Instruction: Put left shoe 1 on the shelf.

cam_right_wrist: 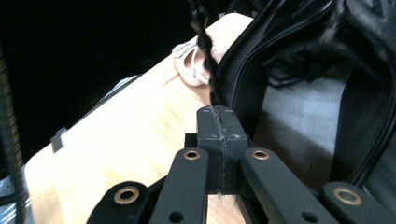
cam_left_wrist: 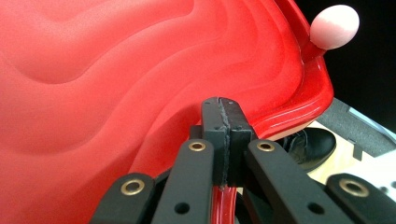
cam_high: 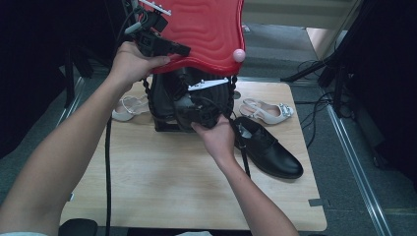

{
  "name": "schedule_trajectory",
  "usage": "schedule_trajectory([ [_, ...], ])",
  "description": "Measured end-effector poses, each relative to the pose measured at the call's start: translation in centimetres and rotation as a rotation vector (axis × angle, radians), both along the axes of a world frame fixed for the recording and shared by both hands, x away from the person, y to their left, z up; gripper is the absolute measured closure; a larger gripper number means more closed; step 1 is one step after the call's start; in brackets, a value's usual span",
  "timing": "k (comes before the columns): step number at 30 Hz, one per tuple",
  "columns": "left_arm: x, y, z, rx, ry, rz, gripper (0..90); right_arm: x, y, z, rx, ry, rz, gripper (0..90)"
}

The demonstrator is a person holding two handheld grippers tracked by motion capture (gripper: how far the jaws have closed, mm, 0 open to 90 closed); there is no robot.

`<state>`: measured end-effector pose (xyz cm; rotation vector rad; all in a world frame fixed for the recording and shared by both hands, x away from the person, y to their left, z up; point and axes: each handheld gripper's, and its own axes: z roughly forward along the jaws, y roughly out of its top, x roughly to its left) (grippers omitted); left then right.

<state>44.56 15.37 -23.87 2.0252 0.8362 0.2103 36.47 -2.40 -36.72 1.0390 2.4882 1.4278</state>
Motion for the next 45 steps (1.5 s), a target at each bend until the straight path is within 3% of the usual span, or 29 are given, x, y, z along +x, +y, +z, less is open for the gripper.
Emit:
schedule_trajectory([
  [4,0.0,0.0,0.0,-0.001,-0.003,-0.001,90.0,-1.4,-1.1,-0.5,0.019,0.017,0.035,90.0],
  [9,0.0,0.0,-0.1,0.0,-0.02,-0.007,90.0,-2.9,-2.4,-2.6,-0.006,0.022,0.067,90.0],
  [12,-0.2,0.1,-0.2,-0.011,-0.026,-0.005,90.0,-2.9,-2.9,-4.0,-0.011,0.062,0.061,90.0],
  [17,-0.2,0.0,-0.2,-0.011,-0.029,-0.005,90.0,-2.3,-3.2,-5.4,-0.025,0.074,0.029,90.0],
  [21,-0.4,0.0,-0.2,0.0,-0.041,0.0,90.0,-1.6,-3.3,-5.6,-0.018,0.067,0.006,90.0],
  [25,-0.3,0.0,-0.3,-0.007,-0.038,0.001,90.0,-1.0,-3.5,-5.6,0.004,0.09,0.02,90.0],
  [29,-0.1,0.1,-0.5,-0.037,-0.023,-0.002,90.0,-0.9,-3.1,-5.1,0.01,0.098,0.025,90.0],
  [31,-0.1,0.1,-0.5,-0.041,-0.022,-0.002,90.0,-0.9,-2.8,-4.8,-0.001,0.081,0.024,90.0],
  [32,-0.2,0.0,-0.5,-0.037,-0.025,-0.002,90.0,-0.9,-2.2,-4.4,-0.037,0.047,0.009,90.0],
  [45,-0.2,0.0,-0.4,-0.032,-0.024,0.001,90.0,2.0,0.2,-3.5,-0.037,0.055,-0.03,90.0],
])
